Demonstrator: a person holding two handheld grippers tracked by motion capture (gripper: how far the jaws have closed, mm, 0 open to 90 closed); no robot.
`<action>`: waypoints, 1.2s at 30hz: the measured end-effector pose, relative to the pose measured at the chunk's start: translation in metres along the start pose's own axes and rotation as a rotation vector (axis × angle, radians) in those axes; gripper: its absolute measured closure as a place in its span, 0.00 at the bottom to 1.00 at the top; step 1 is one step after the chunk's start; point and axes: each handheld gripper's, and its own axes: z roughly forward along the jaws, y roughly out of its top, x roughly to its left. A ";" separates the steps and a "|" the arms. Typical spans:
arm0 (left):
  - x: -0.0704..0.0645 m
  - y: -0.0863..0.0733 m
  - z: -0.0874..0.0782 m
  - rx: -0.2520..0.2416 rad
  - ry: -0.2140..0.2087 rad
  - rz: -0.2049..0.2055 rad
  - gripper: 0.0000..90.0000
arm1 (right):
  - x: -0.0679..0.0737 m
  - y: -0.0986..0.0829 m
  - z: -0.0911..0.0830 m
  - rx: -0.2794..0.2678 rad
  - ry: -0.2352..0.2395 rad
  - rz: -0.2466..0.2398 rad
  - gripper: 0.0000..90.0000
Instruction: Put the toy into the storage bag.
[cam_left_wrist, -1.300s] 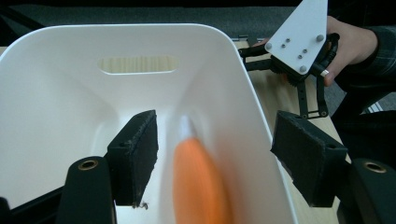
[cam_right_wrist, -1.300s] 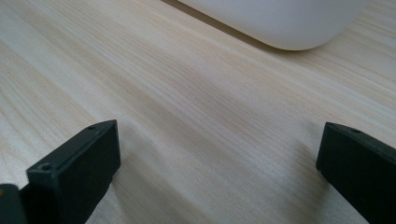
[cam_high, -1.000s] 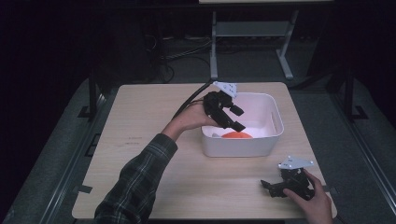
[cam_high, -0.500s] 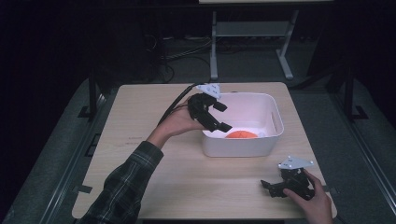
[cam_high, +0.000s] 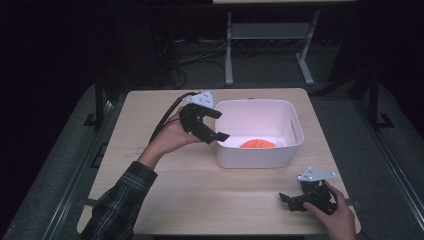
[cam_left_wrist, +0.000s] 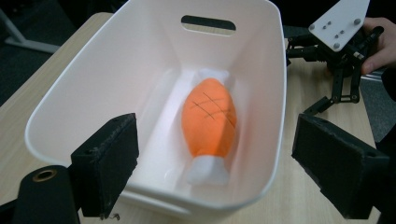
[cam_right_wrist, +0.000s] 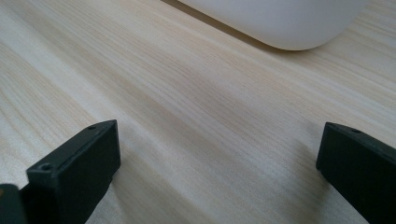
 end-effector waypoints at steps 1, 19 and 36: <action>-0.001 -0.003 -0.003 0.002 0.005 -0.006 0.15 | 0.000 0.000 0.000 0.000 0.000 0.000 0.00; -0.017 -0.069 -0.039 0.015 0.171 -0.129 0.16 | 0.000 0.000 0.000 0.001 -0.002 0.001 0.00; -0.053 -0.129 -0.053 0.018 0.312 -0.191 0.16 | 0.000 0.000 0.000 0.001 -0.001 0.002 0.00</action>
